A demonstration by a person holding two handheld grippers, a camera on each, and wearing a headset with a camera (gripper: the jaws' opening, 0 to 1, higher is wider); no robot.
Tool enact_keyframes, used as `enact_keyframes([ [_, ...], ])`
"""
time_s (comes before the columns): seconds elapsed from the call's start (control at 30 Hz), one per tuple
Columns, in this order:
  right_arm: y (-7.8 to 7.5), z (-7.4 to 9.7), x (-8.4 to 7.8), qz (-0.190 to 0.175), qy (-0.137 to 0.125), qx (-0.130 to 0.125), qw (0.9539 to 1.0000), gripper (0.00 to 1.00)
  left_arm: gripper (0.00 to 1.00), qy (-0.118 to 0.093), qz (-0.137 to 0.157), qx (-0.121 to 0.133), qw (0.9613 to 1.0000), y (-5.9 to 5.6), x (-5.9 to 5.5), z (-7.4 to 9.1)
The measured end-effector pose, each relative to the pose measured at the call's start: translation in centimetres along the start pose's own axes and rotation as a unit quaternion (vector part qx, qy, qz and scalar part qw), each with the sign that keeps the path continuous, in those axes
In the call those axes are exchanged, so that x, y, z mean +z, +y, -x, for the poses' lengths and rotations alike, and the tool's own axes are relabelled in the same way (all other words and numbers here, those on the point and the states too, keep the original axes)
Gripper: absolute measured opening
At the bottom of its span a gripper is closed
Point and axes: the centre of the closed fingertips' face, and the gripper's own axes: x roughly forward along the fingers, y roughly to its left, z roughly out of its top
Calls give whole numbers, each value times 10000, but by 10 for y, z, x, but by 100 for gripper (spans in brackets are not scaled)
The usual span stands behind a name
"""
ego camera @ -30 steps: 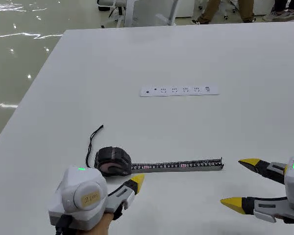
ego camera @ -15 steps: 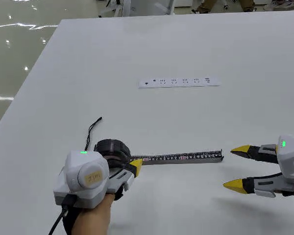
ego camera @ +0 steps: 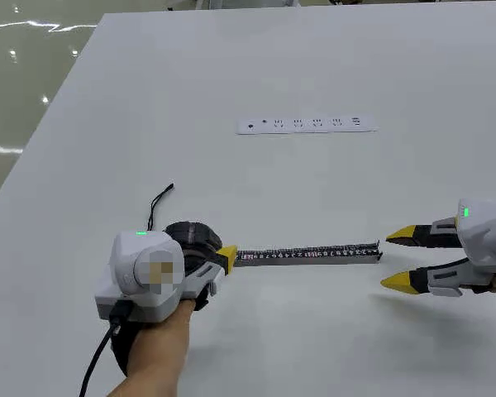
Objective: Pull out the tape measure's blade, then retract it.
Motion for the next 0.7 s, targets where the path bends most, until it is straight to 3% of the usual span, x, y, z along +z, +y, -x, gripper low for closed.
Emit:
enact_keyframes([
  [0.33,-11,-14,-2,170,172,248,9994,32,89,73,47,101,9999,1,-1,-9],
  [0.7,-11,-23,-8,322,328,476,9978,21,81,171,48,192,9997,1,-6,-13],
])
